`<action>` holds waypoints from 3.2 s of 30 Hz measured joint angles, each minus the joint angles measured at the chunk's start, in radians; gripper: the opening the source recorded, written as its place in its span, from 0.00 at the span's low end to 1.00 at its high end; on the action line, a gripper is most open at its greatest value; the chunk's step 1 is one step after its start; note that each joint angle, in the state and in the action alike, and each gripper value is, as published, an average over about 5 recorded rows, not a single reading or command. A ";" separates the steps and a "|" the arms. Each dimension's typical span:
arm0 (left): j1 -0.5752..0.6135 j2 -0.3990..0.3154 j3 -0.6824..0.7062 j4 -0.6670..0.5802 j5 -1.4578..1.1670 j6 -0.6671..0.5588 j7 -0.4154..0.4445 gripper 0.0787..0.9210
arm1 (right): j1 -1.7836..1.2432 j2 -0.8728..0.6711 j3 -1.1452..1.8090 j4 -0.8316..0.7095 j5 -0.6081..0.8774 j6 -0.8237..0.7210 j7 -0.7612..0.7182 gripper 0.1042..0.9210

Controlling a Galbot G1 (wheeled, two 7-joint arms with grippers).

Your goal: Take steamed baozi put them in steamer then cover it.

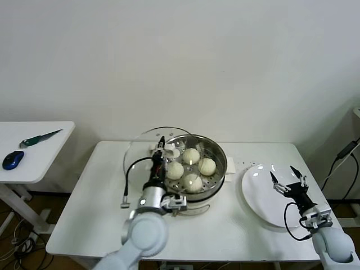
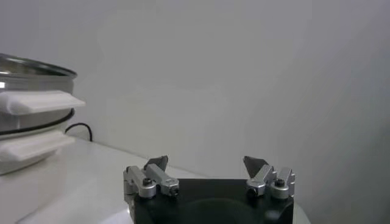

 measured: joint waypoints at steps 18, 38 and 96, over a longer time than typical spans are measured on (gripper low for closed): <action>-0.098 -0.235 0.084 0.241 0.077 0.009 0.024 0.08 | -0.019 0.000 0.047 -0.018 -0.002 0.013 -0.014 0.88; -0.132 -0.285 0.067 0.390 0.087 0.008 -0.005 0.08 | -0.019 0.010 0.059 -0.028 -0.007 0.020 -0.025 0.88; 0.021 -0.151 0.058 0.118 0.069 0.008 0.042 0.88 | -0.003 0.013 0.068 -0.010 -0.075 -0.057 -0.024 0.88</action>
